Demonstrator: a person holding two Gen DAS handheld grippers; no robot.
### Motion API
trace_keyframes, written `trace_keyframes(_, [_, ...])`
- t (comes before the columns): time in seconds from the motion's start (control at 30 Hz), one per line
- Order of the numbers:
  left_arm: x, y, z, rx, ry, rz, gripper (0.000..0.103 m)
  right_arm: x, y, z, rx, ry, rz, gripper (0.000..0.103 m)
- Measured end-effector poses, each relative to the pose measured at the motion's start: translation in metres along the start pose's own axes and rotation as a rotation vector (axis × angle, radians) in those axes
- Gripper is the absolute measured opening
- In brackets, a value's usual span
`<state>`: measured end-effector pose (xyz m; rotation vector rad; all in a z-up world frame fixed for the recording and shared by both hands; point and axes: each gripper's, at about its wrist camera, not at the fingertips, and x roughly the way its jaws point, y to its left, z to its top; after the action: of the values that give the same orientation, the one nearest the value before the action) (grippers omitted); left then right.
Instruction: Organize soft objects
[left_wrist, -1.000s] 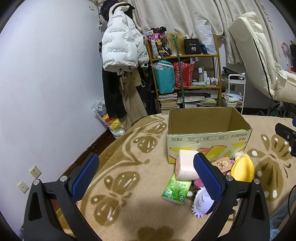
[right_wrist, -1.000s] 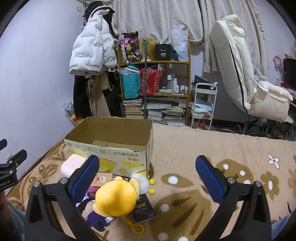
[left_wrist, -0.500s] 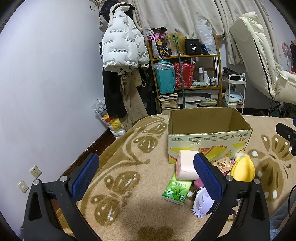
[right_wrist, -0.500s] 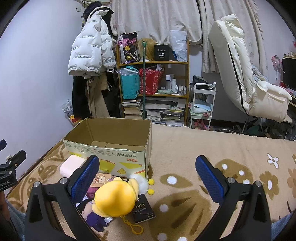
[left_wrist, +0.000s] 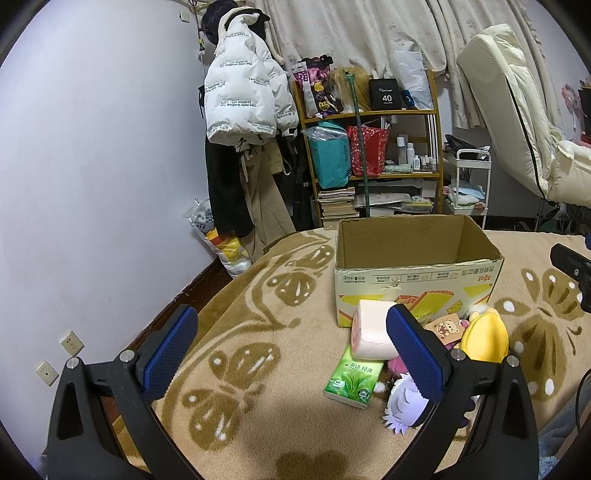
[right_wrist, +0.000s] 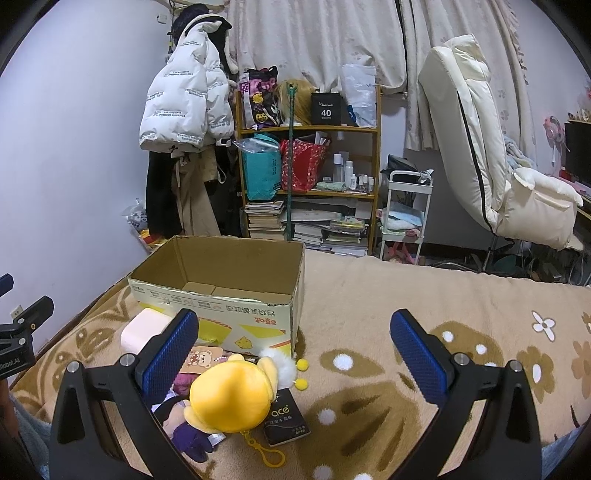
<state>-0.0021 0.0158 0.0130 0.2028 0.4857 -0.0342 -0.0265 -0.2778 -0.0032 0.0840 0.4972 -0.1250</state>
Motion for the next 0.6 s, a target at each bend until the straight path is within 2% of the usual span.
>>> trace_keyframes(0.33, [-0.001,0.0,0.002,0.01,0.01,-0.004,0.101,0.0,0.002,0.001,-0.001,0.006,-0.002,0.103])
trace_keyframes(0.6, [0.011,-0.015,0.007,0.039,0.029,-0.036,0.101,0.002,0.002,0.017,0.016,0.069,0.058,0.103])
